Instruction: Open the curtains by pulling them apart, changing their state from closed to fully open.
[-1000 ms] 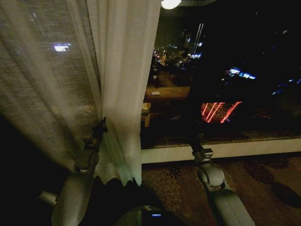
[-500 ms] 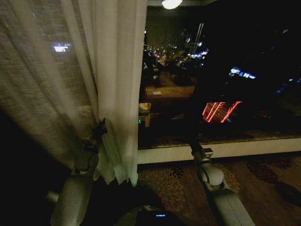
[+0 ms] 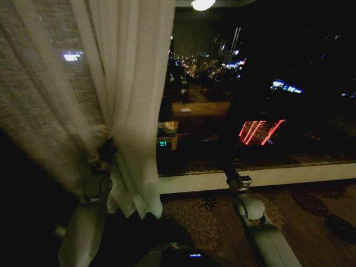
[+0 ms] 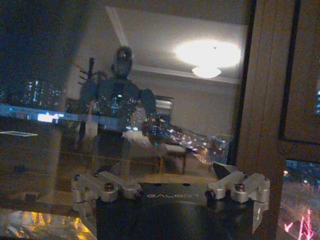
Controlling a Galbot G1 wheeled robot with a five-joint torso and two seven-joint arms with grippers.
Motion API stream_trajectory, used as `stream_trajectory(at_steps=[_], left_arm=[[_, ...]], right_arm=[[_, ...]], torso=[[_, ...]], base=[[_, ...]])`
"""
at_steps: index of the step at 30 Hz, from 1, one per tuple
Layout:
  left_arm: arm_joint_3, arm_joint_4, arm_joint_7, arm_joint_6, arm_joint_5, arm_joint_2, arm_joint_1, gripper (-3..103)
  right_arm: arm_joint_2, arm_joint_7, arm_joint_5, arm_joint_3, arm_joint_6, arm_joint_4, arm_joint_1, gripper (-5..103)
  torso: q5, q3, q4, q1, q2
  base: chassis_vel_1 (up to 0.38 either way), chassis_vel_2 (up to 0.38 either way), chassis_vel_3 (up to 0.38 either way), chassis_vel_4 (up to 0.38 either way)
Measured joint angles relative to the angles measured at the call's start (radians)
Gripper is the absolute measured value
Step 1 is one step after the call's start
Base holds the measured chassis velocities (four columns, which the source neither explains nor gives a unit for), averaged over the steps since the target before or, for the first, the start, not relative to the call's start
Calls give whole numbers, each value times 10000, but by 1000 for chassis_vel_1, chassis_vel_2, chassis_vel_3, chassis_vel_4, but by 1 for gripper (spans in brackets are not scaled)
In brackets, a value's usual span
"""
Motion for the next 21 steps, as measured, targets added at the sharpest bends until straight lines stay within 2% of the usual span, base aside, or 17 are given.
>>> stream_trajectory(at_steps=[10, 12, 13, 15, 18, 21], left_arm=[[-1486, 1051, -23, -234, -807, 449, -41, 0], [-1658, 1224, -257, -238, -919, 510, -71, 0], [-1751, 1364, -576, -239, -987, 553, -104, 0], [-1776, 1398, -702, -239, -1001, 560, -115, 0], [-1877, 1733, -1479, -240, -1027, 593, -281, 0], [-1915, 1938, -1745, -238, -1037, 618, -396, 0]], right_arm=[[32, -40, -72, -10, 55, -43, -1, 100], [57, -50, -94, -18, 65, -65, 4, 100], [88, -65, -125, -55, 81, -107, 34, 100], [103, -66, -138, -71, 90, -126, 46, 100], [180, -79, -240, -178, 168, -199, 91, 100], [200, -91, -270, -203, 179, -213, 91, 100]], torso=[[0, 0, 2, 0, 0], [0, 0, 2, 0, 0], [-1, 0, 2, 0, 0], [-2, 0, 2, 0, 0], [2, 0, 1, 0, 0], [0, 0, 0, 0, 0]], base=[[0, 0, 0, 0], [0, 0, 0, 0], [0, 0, 0, 0], [0, 0, 0, 0], [0, 0, 0, 0], [0, 0, 0, 0]])
